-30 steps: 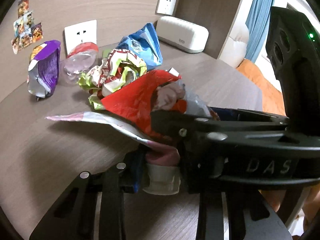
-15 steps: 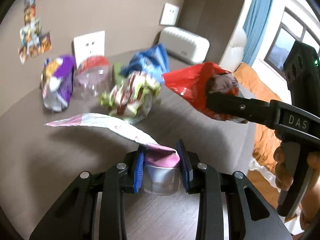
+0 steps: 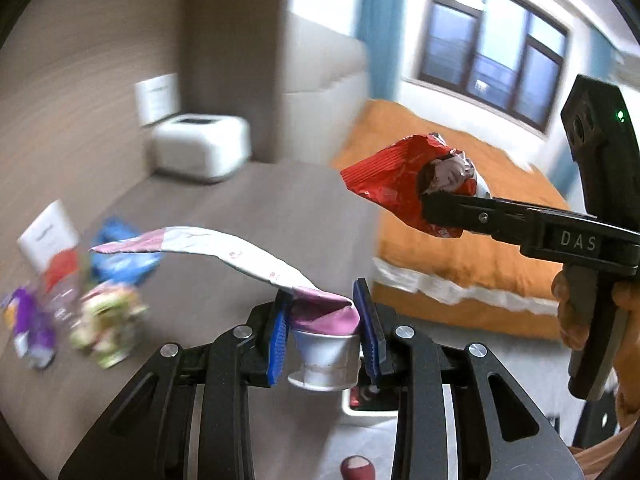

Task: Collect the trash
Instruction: 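Carry both wrappers over the white bin and open both tools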

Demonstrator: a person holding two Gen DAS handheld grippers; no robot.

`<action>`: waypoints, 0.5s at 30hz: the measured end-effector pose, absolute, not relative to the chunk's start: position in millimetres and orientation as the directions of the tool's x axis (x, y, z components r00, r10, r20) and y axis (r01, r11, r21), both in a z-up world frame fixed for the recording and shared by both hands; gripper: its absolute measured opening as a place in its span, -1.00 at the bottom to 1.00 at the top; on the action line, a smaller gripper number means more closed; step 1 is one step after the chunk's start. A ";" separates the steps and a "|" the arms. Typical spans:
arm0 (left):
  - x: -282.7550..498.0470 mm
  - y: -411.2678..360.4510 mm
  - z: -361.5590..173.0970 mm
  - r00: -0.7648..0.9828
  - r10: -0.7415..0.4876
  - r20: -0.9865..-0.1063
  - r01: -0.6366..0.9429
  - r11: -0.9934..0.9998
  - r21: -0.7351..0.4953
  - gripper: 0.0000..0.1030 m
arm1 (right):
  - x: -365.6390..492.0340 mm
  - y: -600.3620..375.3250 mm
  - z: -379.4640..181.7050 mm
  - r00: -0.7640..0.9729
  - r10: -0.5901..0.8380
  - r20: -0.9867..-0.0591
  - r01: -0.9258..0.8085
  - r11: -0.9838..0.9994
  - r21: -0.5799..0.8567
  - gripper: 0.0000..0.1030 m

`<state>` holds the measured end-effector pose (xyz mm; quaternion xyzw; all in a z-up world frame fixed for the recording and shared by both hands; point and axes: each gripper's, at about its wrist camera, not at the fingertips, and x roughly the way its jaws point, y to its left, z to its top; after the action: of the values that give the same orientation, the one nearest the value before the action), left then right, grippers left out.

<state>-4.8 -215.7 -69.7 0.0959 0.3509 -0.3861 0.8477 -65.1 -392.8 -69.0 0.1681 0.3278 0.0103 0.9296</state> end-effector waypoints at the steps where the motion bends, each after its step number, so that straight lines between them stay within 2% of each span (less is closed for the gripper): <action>1: -8.3 -226.3 -72.1 0.434 -0.600 -0.672 0.744 0.659 -0.108 -0.41 | -74.6 -401.3 -71.6 0.784 0.095 -0.613 0.128 0.942 0.310 0.37; 8: -41.3 -308.7 -107.8 0.242 -0.651 -0.720 0.872 0.472 -0.133 -0.41 | -131.1 -449.8 -103.5 0.727 -0.054 -0.685 0.332 0.900 0.281 0.37; 15: -58.8 -364.6 -170.5 0.097 -0.609 -0.787 0.913 0.369 -0.173 -0.41 | -151.2 -475.9 -156.9 0.648 -0.111 -0.753 0.442 0.860 0.253 0.37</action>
<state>-58.8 -364.6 -170.5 0.1848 0.4123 -0.5306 0.7172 -151.2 -475.9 -156.9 0.2126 0.3890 -0.1569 0.8825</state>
